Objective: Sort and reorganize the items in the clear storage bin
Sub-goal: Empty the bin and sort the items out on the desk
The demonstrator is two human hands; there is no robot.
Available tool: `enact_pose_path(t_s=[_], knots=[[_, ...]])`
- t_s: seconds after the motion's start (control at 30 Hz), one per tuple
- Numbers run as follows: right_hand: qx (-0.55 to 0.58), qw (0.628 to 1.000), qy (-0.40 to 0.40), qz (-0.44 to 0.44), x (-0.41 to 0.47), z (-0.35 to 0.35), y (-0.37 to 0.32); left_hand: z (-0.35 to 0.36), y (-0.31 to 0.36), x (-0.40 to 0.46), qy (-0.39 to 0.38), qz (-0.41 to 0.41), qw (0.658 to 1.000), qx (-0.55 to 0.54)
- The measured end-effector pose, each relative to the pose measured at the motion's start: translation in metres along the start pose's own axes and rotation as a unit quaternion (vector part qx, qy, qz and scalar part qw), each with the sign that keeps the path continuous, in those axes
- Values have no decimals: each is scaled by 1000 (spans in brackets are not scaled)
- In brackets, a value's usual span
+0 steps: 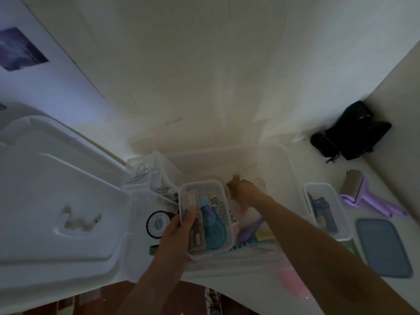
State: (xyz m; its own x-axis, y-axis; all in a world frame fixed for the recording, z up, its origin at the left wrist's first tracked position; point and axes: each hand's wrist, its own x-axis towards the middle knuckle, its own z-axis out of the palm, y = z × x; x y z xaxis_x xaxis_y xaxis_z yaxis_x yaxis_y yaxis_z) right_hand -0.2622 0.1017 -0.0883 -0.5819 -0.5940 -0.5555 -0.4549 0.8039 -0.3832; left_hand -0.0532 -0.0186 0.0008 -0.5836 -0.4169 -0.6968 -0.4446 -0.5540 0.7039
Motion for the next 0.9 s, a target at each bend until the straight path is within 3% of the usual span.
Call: enact_pose_path(t_s=[0.1, 0.2, 0.3, 0.43, 0.53, 0.63, 0.7, 0.8, 0.9], knots=[[50, 994, 98, 2, -21, -17, 7, 3, 2, -7, -13, 10, 1000, 7], [230, 949, 212, -27, -81, -47, 14, 18, 6, -17, -18, 27, 999, 31], [422, 866, 256, -79, -163, -74, 29, 53, 9, -36, -40, 42, 996, 74], [658, 707, 255, -43, -277, -91, 78, 130, -6, -78, -95, 51, 986, 130], [709, 656, 259, 14, -344, -83, 124, 192, -44, -108, -158, 53, 974, 153], [750, 598, 271, 81, -392, -57, 172, 248, -100, -132, -218, -1, 965, 148], [726, 608, 289, 141, -415, -32, 202, 285, -141, -144, -229, -28, 960, 161], [601, 700, 294, 250, -436, 9, 247, 327, -203, -143, -230, -29, 961, 149], [536, 717, 307, 323, -436, 52, 288, 351, -249, -138, -209, -57, 948, 233]])
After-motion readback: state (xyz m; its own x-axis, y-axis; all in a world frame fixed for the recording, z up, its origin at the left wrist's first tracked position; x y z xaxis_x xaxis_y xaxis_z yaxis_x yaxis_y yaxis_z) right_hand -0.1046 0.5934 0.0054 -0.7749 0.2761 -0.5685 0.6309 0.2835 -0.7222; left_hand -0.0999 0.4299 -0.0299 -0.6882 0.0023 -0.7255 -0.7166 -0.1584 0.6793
